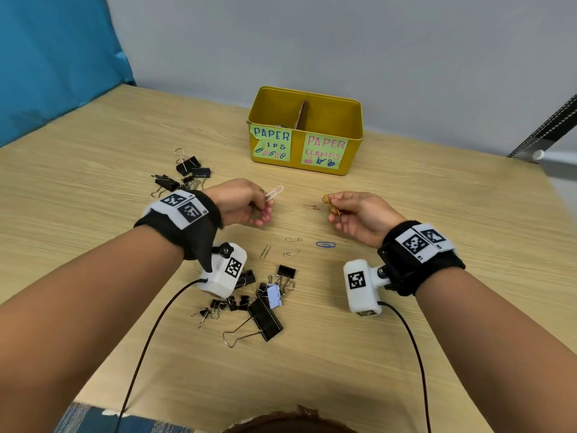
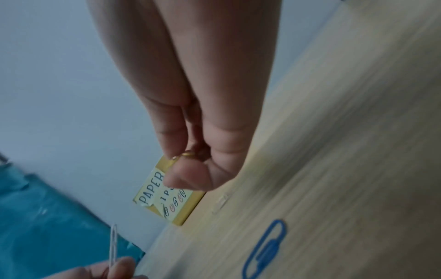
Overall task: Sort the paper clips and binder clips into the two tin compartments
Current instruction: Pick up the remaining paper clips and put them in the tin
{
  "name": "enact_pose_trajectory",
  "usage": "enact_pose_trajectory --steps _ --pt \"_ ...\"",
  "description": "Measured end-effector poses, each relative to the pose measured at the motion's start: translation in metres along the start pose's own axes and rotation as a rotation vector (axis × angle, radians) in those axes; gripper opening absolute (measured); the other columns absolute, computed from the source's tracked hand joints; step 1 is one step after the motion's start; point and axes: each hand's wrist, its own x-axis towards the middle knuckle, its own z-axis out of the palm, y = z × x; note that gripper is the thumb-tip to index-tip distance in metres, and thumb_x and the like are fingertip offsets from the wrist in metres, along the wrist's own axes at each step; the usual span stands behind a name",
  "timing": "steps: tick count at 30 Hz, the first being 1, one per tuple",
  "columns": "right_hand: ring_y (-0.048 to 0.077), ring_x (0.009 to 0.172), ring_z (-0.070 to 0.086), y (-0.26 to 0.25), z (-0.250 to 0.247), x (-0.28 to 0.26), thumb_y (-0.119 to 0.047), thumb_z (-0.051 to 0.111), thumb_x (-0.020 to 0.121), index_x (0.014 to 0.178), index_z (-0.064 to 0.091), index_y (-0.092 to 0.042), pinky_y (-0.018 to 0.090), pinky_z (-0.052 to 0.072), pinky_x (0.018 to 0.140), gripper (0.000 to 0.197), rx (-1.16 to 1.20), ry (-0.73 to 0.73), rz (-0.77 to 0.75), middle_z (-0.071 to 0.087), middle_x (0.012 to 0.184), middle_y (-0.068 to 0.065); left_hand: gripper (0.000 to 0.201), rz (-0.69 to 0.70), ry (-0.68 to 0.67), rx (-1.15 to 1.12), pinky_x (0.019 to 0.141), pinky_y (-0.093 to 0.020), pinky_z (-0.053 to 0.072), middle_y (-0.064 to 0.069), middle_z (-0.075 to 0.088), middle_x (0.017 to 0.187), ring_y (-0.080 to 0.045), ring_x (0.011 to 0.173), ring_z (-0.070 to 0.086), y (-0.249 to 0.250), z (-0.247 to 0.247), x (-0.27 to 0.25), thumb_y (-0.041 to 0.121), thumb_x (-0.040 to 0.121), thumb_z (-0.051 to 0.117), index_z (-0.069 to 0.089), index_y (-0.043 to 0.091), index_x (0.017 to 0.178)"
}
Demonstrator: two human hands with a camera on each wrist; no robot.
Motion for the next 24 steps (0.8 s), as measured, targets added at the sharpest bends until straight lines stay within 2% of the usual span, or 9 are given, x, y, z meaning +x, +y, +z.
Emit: enact_pose_trajectory --steps 4,8,10,12,14,16,19,22,24 --pt "0.012 0.04 0.051 -0.002 0.0 -0.003 -0.013 0.031 0.091 0.069 0.05 -0.009 0.015 0.039 0.039 0.029 0.134 -0.021 0.093 0.046 0.066 0.006 0.026 -0.029 -0.01 -0.049 0.051 -0.021 0.04 -0.005 0.044 0.068 -0.015 0.059 0.043 0.001 0.002 -0.002 -0.004 0.085 0.031 0.039 0.013 0.066" --pt "0.008 0.037 0.039 -0.001 -0.001 -0.005 -0.045 0.042 0.093 0.059 0.043 -0.016 0.014 0.029 0.036 0.045 0.012 -0.056 0.097 0.046 0.053 -0.001 0.039 -0.06 0.018 0.03 0.048 -0.022 0.025 0.005 0.035 0.051 -0.009 0.045 0.032 0.005 0.005 -0.001 0.037 0.091 0.05 0.036 0.022 0.058" --pt "0.005 0.033 0.035 0.003 0.001 -0.004 -0.037 0.043 0.096 0.06 0.043 -0.016 0.013 0.024 0.033 0.042 -0.157 0.001 0.04 0.042 0.055 0.0 0.044 -0.073 0.063 0.133 0.042 -0.021 0.021 0.007 0.031 0.045 -0.008 0.038 0.027 0.006 0.006 0.0 0.042 0.095 0.041 0.035 0.021 0.056" --pt "0.006 0.037 0.037 0.007 0.003 -0.005 -0.025 0.043 0.098 0.068 0.053 -0.013 0.014 0.026 0.035 0.034 -0.451 0.054 -0.025 0.043 0.06 0.002 0.041 -0.066 0.058 0.242 0.04 -0.02 0.022 0.004 0.033 0.048 -0.009 0.039 0.028 0.006 0.009 -0.003 0.033 0.098 0.035 0.044 0.017 0.062" --pt "0.011 0.057 0.047 0.009 0.003 -0.007 -0.021 0.045 0.097 0.084 0.064 -0.012 0.021 0.037 0.051 0.025 -0.853 0.08 -0.085 0.052 0.071 0.0 0.029 -0.058 0.034 0.322 0.04 -0.02 0.027 0.0 0.037 0.055 -0.012 0.045 0.032 0.005 0.012 -0.007 0.019 0.099 0.035 0.053 0.013 0.077" --pt "0.013 0.081 0.051 0.011 0.003 -0.011 -0.025 0.056 0.091 0.098 0.068 -0.01 0.02 0.038 0.07 0.02 -1.158 0.085 -0.142 0.057 0.084 -0.003 0.018 -0.066 0.028 0.397 0.037 -0.018 0.028 -0.003 0.039 0.059 -0.013 0.048 0.034 0.004 0.015 -0.01 0.008 0.097 0.034 0.051 0.013 0.094" --pt "0.01 0.074 0.047 0.013 0.007 -0.016 -0.025 0.074 0.076 0.095 0.067 -0.014 0.016 0.033 0.055 0.023 -1.313 0.088 -0.098 0.047 0.072 -0.009 0.017 -0.08 0.029 0.581 0.04 -0.02 0.025 -0.001 0.037 0.062 -0.012 0.049 0.03 0.003 0.019 -0.014 0.008 0.095 0.033 0.047 0.015 0.1" --pt "0.004 0.063 0.044 0.016 0.008 -0.015 -0.016 0.075 0.075 0.092 0.068 -0.01 0.014 0.032 0.052 0.019 -1.347 0.061 -0.058 0.046 0.068 -0.01 0.011 -0.075 0.058 0.804 0.045 -0.021 0.026 0.002 0.042 0.067 -0.01 0.053 0.033 0.003 0.023 -0.018 0.021 0.094 0.044 0.053 0.014 0.095" --pt "0.006 0.066 0.046 0.017 0.009 -0.015 -0.016 0.072 0.078 0.095 0.067 -0.009 0.014 0.033 0.053 0.019 -1.356 0.035 -0.045 0.049 0.071 -0.008 0.022 -0.081 0.051 0.986 0.051 -0.023 0.032 0.001 0.047 0.07 -0.012 0.059 0.041 0.003 0.025 -0.021 0.033 0.091 0.054 0.056 0.012 0.091"
